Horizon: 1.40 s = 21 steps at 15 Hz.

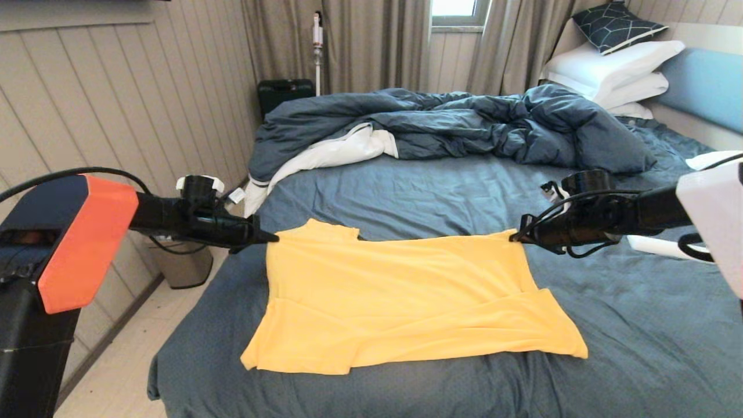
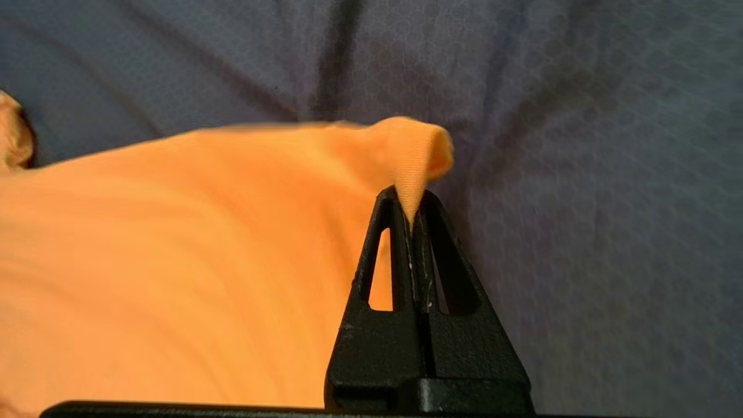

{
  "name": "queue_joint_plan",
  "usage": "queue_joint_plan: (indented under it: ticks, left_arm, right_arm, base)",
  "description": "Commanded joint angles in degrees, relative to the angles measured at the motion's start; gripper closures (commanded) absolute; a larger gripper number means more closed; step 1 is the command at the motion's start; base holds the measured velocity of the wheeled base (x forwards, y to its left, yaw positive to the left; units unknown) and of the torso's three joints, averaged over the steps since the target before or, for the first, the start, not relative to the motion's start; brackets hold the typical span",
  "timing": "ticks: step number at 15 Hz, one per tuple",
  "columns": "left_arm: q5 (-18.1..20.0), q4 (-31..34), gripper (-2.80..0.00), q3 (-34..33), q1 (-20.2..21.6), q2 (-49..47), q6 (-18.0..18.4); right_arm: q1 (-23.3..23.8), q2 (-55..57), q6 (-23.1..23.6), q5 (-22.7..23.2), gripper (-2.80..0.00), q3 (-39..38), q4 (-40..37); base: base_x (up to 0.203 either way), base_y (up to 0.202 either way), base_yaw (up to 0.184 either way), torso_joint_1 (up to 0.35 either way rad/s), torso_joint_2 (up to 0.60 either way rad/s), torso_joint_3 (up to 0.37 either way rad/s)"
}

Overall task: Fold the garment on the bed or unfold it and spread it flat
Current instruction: Fold the yellow T-shirt

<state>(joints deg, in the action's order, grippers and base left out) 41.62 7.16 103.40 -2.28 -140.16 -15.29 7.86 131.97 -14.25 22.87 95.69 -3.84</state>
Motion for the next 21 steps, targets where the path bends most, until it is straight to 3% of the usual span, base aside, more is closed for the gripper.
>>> queue_joint_plan:
  ticks: [1, 4, 9, 21]
  left_arm:
    - [0.28, 0.06, 0.00, -2.72, 0.33, 3.17, 0.44]
    - [0.47, -0.77, 0.00, -8.68, 0.39, 6.43, 2.91]
    - [0.32, -8.21, 0.00, -19.66, 0.42, 10.89, 3.23]
    - [0.30, -16.97, 0.00, -35.61, 0.70, 18.70, 3.33]
  right_arm:
    - [0.13, -3.66, 0.01, 0.17, 0.00, -2.68, 0.04]
    - [0.30, -7.51, 0.50, 0.30, 0.00, -8.05, 0.72]
    - [1.66, -12.72, 1.69, 0.48, 0.00, -19.29, 7.50]
    - [5.69, -21.57, 6.92, 3.38, 0.00, -32.06, 8.37]
  base:
    - [0.000, 0.000, 0.000, 0.000, 0.00, 0.000]
    - [0.000, 0.000, 0.000, 0.000, 0.00, 0.000]
    - [0.000, 0.000, 0.000, 0.000, 0.00, 0.000]
    - [0.000, 0.000, 0.000, 0.000, 0.00, 0.000]
